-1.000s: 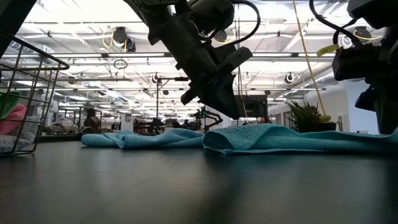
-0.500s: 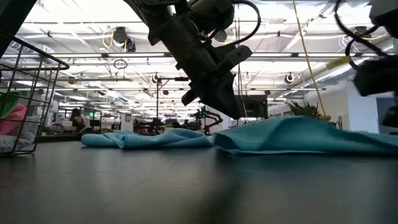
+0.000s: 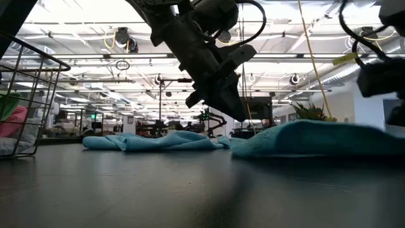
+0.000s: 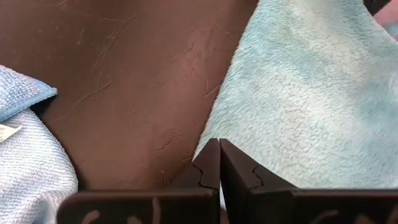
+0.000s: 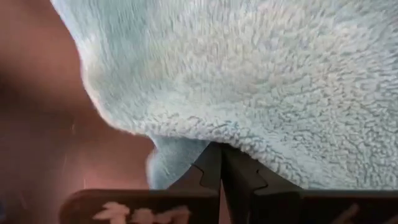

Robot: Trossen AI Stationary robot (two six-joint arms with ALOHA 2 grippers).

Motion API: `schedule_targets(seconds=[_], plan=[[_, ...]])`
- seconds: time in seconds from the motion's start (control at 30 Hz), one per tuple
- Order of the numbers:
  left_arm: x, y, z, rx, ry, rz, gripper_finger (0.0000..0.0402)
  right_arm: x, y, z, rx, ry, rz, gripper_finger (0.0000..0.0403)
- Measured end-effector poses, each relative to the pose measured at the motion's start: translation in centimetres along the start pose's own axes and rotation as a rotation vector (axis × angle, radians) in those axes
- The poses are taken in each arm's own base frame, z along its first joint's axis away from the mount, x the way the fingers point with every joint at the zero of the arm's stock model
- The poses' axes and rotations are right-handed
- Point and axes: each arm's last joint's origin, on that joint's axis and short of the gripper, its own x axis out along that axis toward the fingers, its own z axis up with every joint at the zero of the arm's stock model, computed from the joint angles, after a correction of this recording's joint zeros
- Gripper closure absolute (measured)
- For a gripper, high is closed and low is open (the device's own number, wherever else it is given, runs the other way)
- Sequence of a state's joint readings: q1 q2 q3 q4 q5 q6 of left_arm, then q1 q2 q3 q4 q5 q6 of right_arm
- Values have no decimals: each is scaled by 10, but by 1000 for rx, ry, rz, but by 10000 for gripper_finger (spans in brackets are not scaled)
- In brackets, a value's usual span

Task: Fold microfiber towels
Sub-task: Fold the right blue microfiber cloth

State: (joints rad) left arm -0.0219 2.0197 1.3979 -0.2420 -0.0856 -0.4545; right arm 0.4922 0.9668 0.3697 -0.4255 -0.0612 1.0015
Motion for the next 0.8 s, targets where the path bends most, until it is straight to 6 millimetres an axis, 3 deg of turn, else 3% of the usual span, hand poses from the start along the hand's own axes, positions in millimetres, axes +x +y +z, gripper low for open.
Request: schedule_targets(seconds=[0.23, 0.4, 0.57, 0.8], plan=[[0, 0, 0, 0, 1, -2, 379, -11, 17, 9, -32, 49, 115, 403], [0, 0, 0, 0, 1, -2, 385, -14, 16, 5, -38, 131, 112, 403], [0, -1, 1, 0, -9, -7, 398, -21, 15, 9, -20, 113, 16, 403], [0, 0, 1, 7, -6, -3, 378, -29, 5, 20, 33, 6, -136, 403]])
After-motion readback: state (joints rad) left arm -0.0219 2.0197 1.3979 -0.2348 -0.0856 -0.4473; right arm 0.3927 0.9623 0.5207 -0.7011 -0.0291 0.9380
